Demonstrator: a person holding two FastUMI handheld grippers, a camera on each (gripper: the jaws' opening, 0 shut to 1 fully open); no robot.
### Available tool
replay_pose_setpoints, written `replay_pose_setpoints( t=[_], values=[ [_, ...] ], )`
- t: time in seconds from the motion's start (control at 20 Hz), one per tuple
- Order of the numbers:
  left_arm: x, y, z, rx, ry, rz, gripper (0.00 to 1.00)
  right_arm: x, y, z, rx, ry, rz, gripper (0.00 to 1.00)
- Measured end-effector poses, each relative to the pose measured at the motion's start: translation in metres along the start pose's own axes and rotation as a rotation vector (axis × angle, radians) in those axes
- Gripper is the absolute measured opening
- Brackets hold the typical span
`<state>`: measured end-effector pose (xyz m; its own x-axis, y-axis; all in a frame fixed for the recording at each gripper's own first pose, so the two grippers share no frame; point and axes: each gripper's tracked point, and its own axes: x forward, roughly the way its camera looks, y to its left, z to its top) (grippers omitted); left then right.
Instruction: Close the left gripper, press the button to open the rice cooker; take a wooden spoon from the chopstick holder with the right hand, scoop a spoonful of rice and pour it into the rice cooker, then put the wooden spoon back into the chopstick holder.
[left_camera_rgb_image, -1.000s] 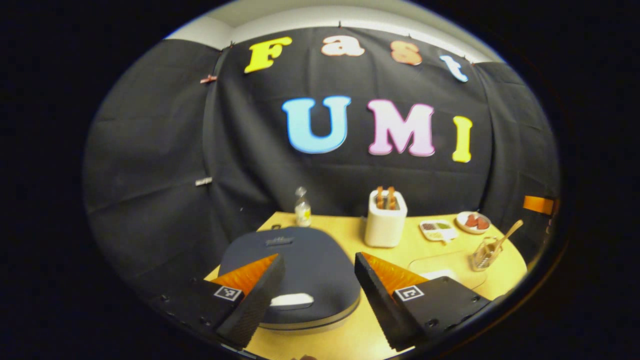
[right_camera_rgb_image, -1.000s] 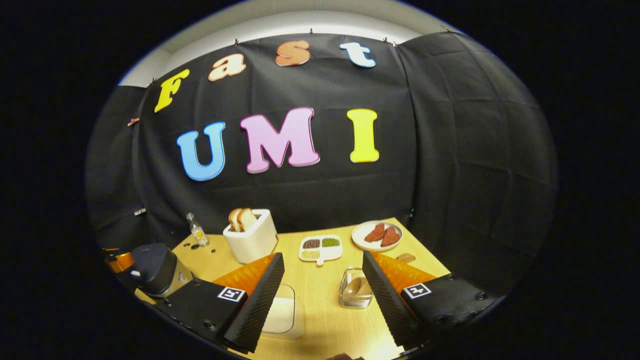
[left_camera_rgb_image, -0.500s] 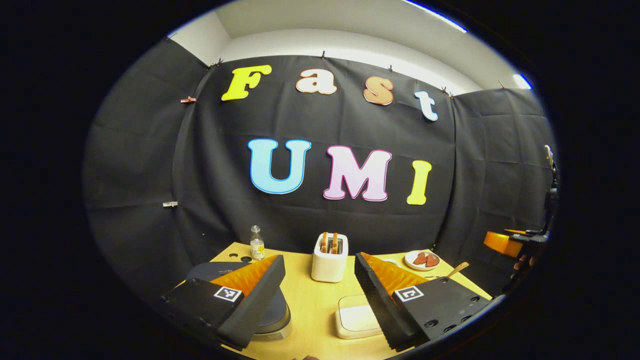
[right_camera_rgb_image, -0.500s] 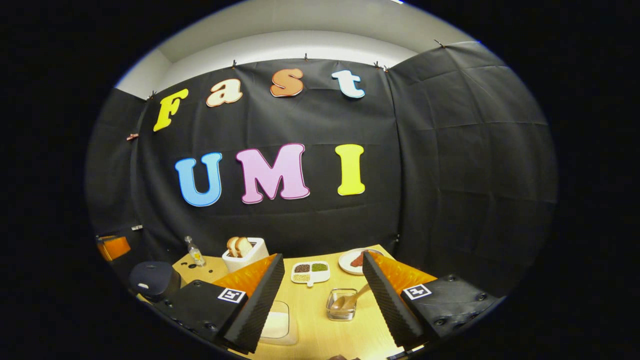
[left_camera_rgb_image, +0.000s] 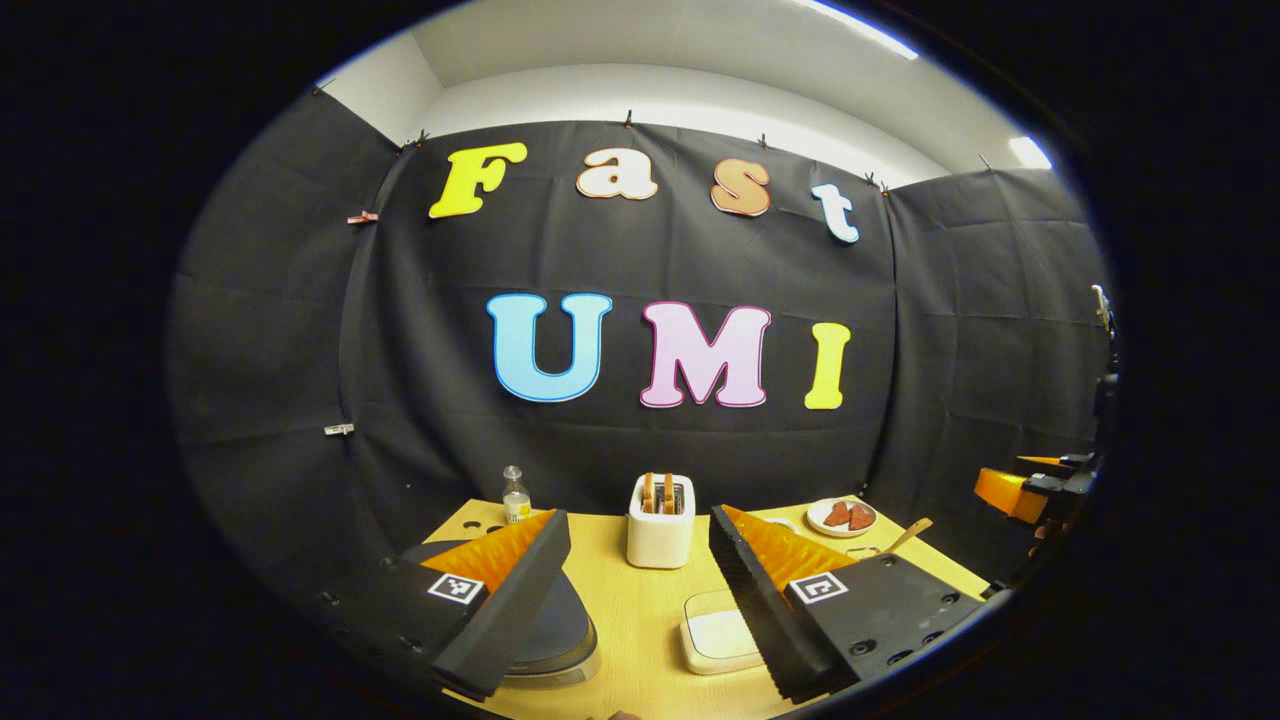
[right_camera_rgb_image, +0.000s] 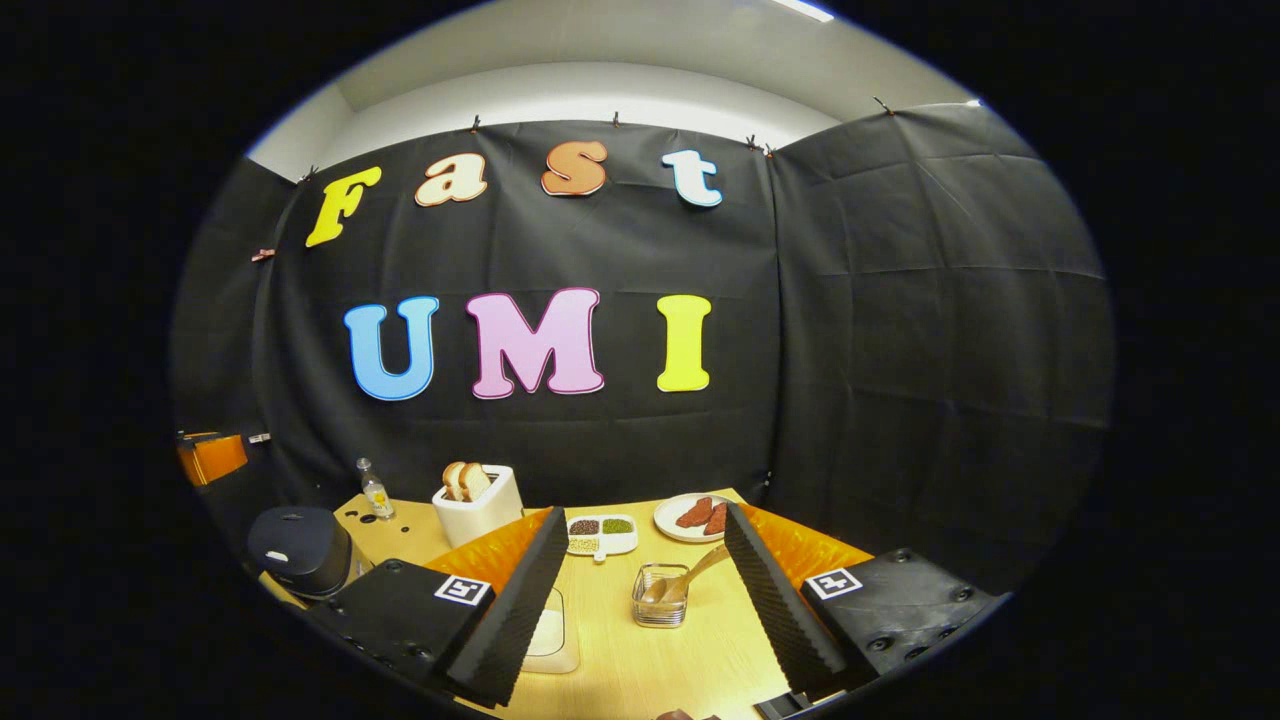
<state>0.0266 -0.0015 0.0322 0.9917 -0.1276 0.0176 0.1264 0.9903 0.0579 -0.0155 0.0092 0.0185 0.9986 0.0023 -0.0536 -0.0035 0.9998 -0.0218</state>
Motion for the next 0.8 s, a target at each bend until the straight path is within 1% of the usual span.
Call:
replay_pose_setpoints(
  t=[0.15, 0.35, 0.4, 0.45, 0.5, 0.55, 0.75, 0.8],
  values=[
    [0.003, 0.002, -0.006, -0.037, 0.011, -0.02, 0.95, -0.005, 0.009, 0.003, -0.007, -0.011, -0.005, 0.98],
    [0.007, 0.01, -0.01, -0.042, 0.018, -0.033, 0.95, -0.005, 0.019, 0.002, 0.015, 0.003, -0.012, 0.98],
    [0.008, 0.012, -0.011, -0.045, 0.017, -0.034, 0.92, -0.005, 0.02, 0.002, 0.016, 0.003, -0.012, 0.98],
    [0.008, 0.013, -0.011, -0.048, 0.014, -0.033, 0.92, -0.003, 0.02, 0.003, 0.013, 0.0, -0.011, 0.98],
    [0.008, 0.016, -0.01, -0.051, 0.009, -0.027, 0.92, -0.002, 0.02, 0.004, 0.009, -0.004, -0.009, 0.98],
    [0.007, 0.018, -0.011, -0.053, 0.007, -0.022, 0.95, -0.001, 0.021, 0.003, 0.01, -0.009, -0.003, 0.98],
    [0.0, 0.022, -0.009, -0.049, -0.001, 0.022, 0.95, 0.001, 0.021, 0.005, 0.039, -0.014, 0.014, 0.98],
    [-0.002, 0.02, -0.009, -0.048, -0.003, 0.026, 0.92, 0.001, 0.019, 0.003, 0.034, -0.016, 0.015, 0.98]
  ],
)
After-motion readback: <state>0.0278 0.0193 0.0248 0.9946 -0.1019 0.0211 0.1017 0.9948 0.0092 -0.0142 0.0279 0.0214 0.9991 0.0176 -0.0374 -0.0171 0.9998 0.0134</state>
